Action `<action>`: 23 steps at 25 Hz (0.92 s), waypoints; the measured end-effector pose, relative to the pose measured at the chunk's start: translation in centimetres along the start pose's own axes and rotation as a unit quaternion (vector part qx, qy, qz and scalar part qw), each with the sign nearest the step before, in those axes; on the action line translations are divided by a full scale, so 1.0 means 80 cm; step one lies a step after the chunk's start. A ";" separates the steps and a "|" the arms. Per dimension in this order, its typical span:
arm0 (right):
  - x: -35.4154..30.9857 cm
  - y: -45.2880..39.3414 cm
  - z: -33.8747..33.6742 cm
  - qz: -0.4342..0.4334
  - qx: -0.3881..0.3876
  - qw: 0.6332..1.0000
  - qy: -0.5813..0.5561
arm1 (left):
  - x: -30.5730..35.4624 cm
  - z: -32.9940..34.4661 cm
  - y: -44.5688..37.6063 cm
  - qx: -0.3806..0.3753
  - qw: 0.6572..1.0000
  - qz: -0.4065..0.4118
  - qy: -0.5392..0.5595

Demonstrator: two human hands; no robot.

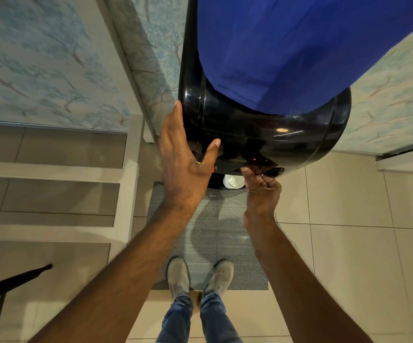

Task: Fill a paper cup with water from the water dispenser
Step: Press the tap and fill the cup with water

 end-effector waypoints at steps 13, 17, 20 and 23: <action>-0.003 0.004 0.001 0.009 -0.006 1.000 0.007 | 0.002 0.000 0.000 -0.002 1.000 -0.006 -0.001; -0.003 0.005 0.003 0.007 -0.010 1.000 0.000 | 0.002 0.000 0.000 -0.004 1.000 -0.004 0.004; -0.002 0.006 0.002 0.012 -0.006 1.000 0.000 | 0.001 0.000 0.001 -0.005 1.000 -0.003 0.001; -0.001 0.005 0.002 0.012 -0.012 1.000 0.000 | 0.002 0.000 0.001 -0.006 1.000 -0.006 -0.002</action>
Point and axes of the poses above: each hand's wrist, its own y-axis away from the middle knuckle, its own z-axis out of the palm, x = y × z, the point moved 9 cm from there along -y, towards the middle knuckle, and after that the axes turned 8 degrees about -x, right-handed, at the moved point
